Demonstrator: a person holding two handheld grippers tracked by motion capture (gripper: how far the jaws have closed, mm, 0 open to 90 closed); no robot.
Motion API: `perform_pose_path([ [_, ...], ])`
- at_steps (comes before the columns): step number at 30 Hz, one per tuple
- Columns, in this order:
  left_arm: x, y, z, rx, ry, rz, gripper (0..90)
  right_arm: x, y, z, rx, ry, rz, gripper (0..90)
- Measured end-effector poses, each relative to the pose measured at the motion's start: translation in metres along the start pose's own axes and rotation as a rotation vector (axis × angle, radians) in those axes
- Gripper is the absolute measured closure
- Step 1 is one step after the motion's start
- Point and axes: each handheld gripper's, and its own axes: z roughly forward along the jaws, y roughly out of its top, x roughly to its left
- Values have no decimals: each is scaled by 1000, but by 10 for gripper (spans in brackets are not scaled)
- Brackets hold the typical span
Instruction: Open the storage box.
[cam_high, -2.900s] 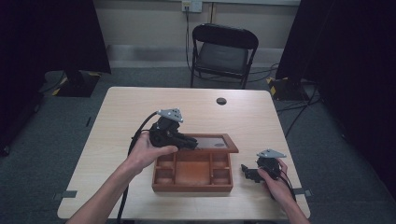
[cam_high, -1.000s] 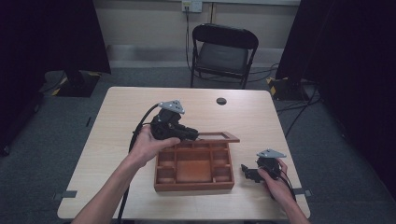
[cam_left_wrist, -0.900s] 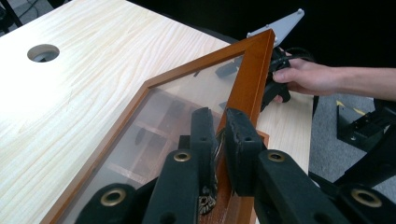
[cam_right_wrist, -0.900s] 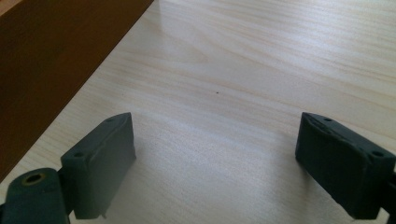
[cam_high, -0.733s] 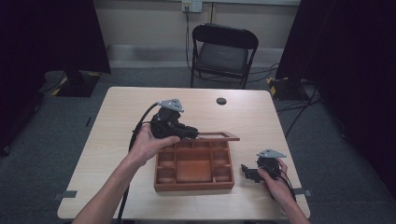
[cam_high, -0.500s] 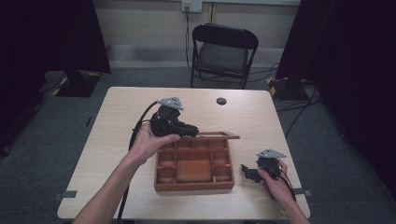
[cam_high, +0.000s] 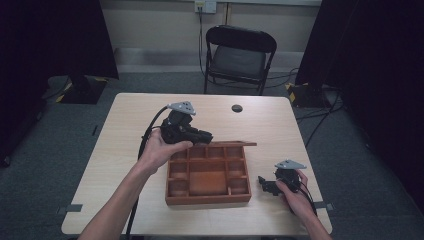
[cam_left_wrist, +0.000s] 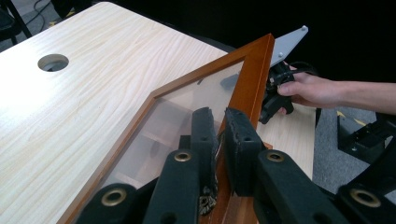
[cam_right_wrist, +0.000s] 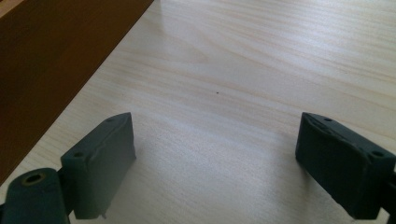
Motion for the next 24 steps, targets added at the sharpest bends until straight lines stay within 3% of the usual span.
perform_pose_path([
  [9,6,1,-1,-26,-10,-27,829,0,0,0,0,1,-1,111],
  [24,12,6,-3,-39,1,-26,829,0,0,0,1,2,-1,111],
])
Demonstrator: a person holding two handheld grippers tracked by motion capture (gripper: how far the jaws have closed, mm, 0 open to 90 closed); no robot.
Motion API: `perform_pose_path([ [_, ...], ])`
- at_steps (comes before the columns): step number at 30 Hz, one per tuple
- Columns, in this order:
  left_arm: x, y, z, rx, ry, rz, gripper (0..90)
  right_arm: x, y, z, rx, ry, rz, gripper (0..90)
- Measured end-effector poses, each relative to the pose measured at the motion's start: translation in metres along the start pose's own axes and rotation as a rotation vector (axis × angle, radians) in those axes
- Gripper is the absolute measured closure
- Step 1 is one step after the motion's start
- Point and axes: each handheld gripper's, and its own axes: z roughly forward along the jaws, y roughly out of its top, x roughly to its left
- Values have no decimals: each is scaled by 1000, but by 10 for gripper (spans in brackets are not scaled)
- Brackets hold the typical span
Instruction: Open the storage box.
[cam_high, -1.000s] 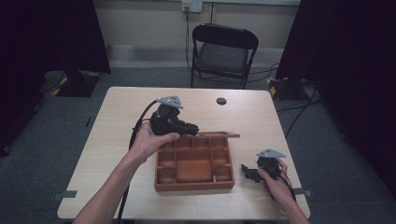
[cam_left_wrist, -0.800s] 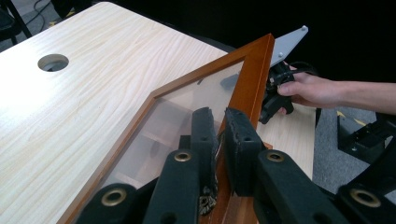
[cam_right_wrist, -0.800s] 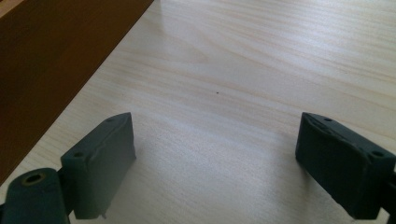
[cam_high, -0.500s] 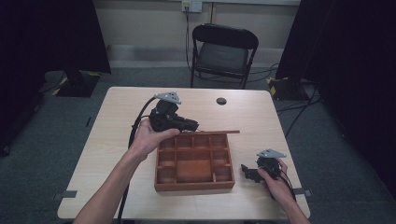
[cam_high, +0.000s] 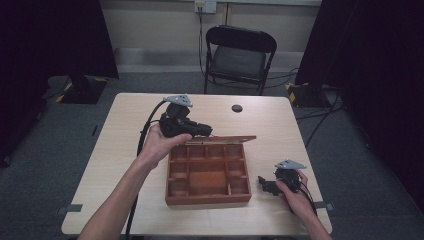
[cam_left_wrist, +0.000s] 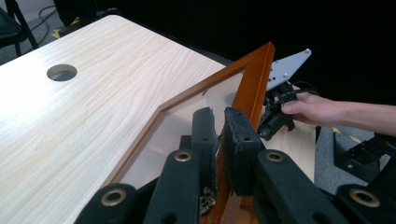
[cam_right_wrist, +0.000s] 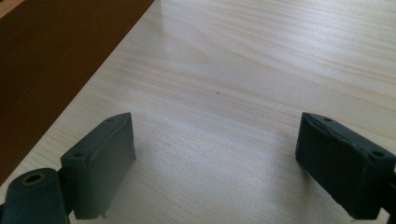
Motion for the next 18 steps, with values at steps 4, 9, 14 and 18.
perform_pose_path([
  [4,-1,0,0,-2,-1,2,827,0,0,0,-1,-1,-1,111],
  [9,0,0,0,-2,-1,2,827,0,0,0,-1,0,-1,111],
  [14,-1,0,0,-2,-2,4,833,0,0,0,-1,0,-1,111],
  [18,-1,-1,1,-5,-3,7,835,0,0,0,0,0,0,111],
])
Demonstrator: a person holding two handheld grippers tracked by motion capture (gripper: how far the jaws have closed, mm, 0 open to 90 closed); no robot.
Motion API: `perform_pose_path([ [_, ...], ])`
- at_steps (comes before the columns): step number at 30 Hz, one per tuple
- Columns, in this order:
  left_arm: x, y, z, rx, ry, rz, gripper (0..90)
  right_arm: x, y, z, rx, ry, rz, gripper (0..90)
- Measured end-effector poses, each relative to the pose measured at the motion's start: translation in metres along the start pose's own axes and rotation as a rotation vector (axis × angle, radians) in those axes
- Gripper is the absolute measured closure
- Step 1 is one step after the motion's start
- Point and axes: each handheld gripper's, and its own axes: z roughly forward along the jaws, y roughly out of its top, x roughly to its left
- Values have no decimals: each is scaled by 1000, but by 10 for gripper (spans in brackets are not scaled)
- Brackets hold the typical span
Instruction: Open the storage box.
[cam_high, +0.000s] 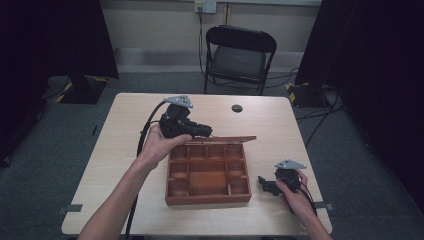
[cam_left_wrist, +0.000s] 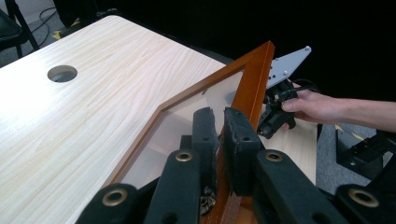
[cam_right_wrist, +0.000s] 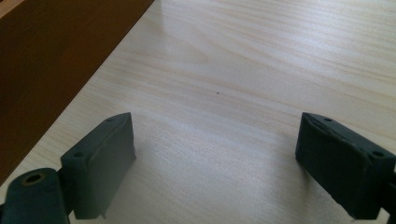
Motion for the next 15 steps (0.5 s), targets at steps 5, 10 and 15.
perform_pose_path([
  [5,0,0,0,0,-1,1,837,0,0,0,0,0,0,111],
  [10,0,0,0,0,1,1,839,0,0,0,-1,0,-1,111],
  [15,-1,0,0,3,2,8,840,0,0,0,0,0,0,111],
])
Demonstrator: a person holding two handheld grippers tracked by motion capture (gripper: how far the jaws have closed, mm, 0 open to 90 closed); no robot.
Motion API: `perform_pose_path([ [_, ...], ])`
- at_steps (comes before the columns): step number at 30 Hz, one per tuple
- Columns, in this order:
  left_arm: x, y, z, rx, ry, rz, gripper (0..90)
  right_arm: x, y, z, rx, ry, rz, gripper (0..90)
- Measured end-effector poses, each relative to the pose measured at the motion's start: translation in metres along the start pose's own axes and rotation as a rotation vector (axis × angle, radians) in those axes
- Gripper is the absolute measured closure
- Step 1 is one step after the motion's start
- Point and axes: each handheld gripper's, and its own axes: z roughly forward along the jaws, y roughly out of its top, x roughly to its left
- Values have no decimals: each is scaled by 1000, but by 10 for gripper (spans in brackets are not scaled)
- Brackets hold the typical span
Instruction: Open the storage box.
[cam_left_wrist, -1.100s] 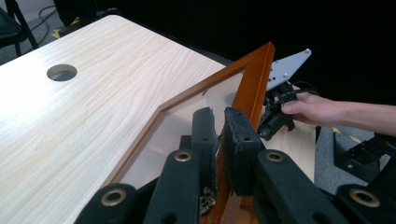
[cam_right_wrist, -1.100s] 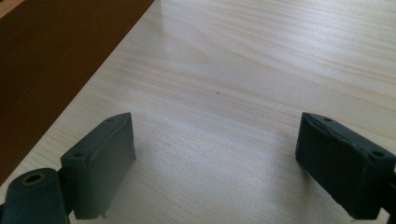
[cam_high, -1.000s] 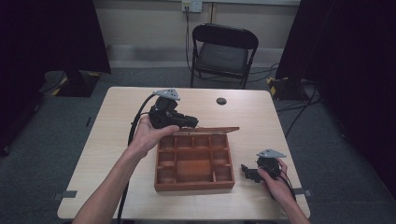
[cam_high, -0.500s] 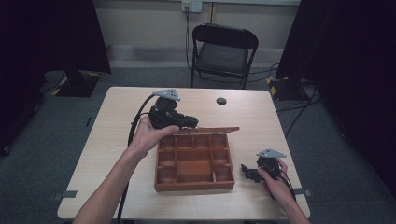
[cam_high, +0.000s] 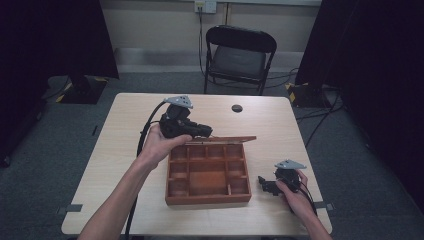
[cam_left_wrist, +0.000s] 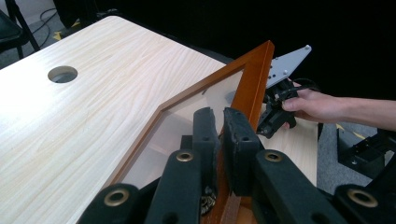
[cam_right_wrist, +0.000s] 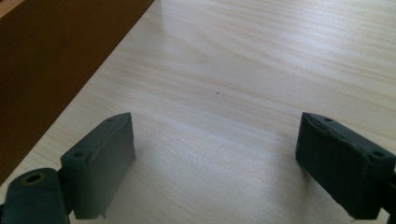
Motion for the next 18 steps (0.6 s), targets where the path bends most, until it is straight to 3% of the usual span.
perform_pose_path([
  [18,0,1,0,3,-2,4,841,0,0,0,-1,0,-1,111],
])
